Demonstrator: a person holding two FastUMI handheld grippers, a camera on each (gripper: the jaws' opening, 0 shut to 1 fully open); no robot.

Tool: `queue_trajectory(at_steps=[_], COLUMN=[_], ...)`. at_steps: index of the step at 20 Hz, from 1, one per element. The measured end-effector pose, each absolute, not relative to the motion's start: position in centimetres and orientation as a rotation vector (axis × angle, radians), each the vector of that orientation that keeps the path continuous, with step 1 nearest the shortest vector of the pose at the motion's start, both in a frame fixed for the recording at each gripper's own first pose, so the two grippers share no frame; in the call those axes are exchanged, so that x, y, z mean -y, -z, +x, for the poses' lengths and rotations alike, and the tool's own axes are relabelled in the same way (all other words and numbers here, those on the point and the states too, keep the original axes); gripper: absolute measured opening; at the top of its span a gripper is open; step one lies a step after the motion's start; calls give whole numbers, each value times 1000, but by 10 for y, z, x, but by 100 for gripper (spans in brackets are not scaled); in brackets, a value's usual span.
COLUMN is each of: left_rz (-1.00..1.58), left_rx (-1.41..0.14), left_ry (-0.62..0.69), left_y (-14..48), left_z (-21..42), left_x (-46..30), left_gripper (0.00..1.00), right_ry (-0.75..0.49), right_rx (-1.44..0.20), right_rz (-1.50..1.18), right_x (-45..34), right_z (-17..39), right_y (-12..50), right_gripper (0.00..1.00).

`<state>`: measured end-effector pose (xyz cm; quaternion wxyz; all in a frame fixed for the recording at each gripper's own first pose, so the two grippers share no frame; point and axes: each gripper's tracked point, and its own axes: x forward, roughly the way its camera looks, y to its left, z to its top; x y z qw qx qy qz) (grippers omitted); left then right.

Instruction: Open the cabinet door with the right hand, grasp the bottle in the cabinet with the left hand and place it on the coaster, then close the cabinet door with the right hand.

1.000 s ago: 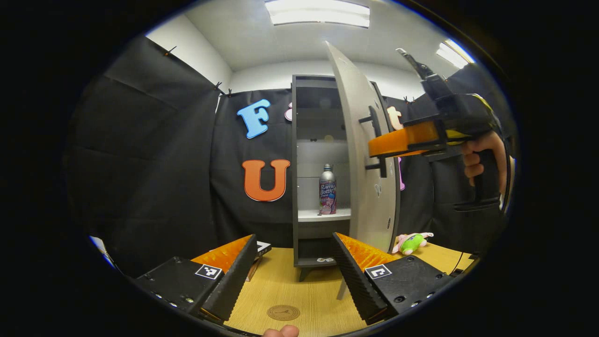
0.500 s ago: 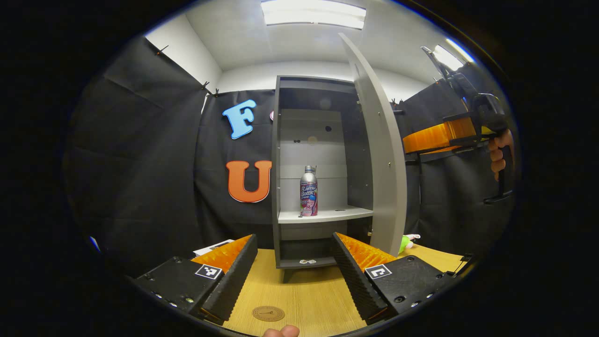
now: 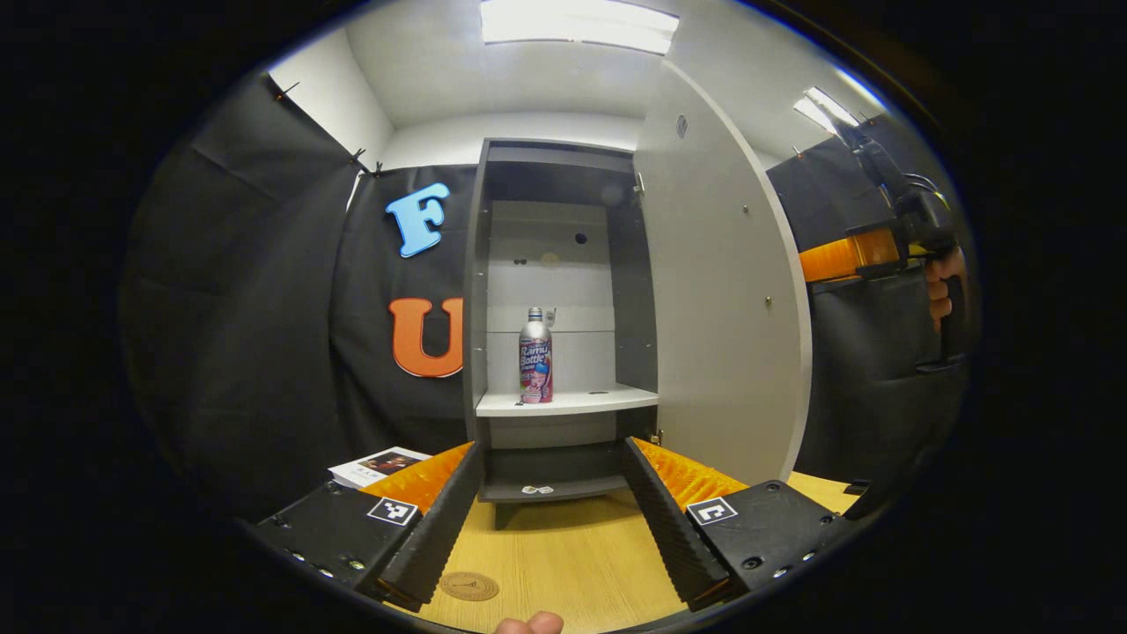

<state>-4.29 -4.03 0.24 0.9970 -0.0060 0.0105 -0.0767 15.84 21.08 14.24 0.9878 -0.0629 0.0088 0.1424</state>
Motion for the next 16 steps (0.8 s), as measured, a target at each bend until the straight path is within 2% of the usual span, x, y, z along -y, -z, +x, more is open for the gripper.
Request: queue_trajectory(at_steps=[9,16], left_rz=[3,-28], left_rx=[-17,-25], left_ry=[150,150], left_y=[2,4], left_z=[-47,-46], left_x=[42,44], left_gripper=[95,95], right_ry=[-182,-181], right_rx=[-3,6], right_rz=[-107,-61], right_x=[-189,-191], right_z=[165,166], right_y=[-142,-142], right_gripper=[5,4])
